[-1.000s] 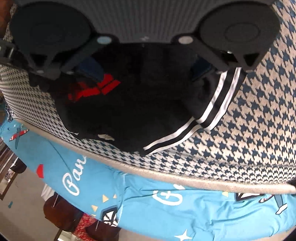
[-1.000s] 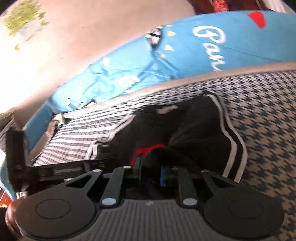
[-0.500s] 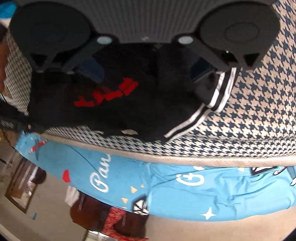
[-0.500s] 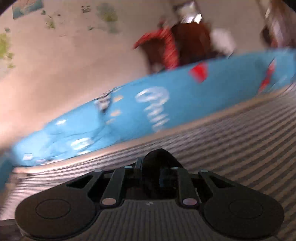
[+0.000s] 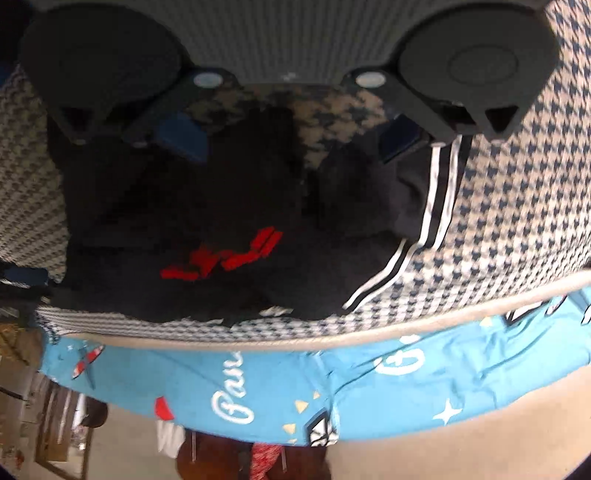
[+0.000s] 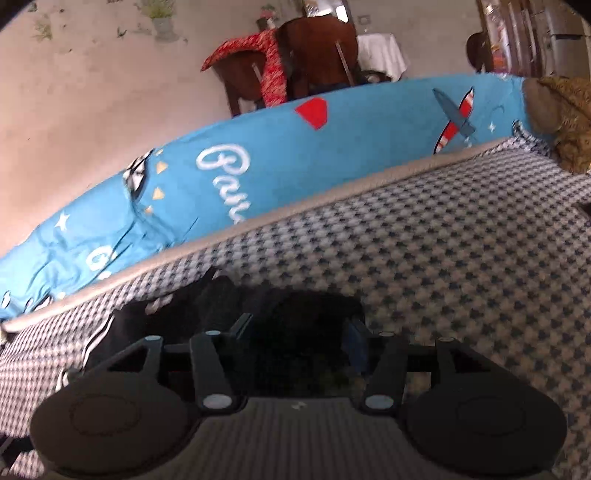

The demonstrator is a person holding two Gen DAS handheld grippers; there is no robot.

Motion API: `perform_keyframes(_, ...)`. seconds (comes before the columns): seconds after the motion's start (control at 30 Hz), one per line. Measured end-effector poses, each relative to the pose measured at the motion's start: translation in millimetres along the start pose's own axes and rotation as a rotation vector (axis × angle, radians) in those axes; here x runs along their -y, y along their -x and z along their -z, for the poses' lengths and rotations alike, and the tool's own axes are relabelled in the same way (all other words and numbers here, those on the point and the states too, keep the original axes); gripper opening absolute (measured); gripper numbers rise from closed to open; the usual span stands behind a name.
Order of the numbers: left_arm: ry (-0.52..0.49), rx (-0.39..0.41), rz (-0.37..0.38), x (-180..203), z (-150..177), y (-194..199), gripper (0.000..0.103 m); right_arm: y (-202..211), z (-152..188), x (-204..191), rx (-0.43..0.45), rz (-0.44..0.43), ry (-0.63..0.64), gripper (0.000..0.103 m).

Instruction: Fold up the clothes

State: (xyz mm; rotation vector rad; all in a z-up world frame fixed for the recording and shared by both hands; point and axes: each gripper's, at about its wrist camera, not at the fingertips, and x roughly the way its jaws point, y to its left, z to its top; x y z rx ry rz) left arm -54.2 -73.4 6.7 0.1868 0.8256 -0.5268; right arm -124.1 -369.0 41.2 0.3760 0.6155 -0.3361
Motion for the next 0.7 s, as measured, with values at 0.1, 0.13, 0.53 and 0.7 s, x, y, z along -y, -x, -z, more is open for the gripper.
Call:
perform_keyframes(0.1,-0.026,0.0,-0.019,2.5,1.9,-0.7,0.103,14.4,11.1,1.6,-0.042,-0.058,-0.015,0.056)
perform_keyframes(0.13,-0.033,-0.003,-0.032,3.5,2.3,-2.3,0.103,19.4,14.6,2.2,-0.049,-0.072,-0.019,0.061)
perform_keyframes(0.53,-0.017,-0.041,-0.045,12.6,1.5,-24.6,0.103,4.2,20.3,2.3,-0.116,-0.021,-0.042,0.066)
perform_keyframes(0.7,-0.02,-0.033,-0.06,14.6,-0.8,-28.7,0.103,-3.5,19.1,-1.1,-0.128,-0.029,-0.051,0.066)
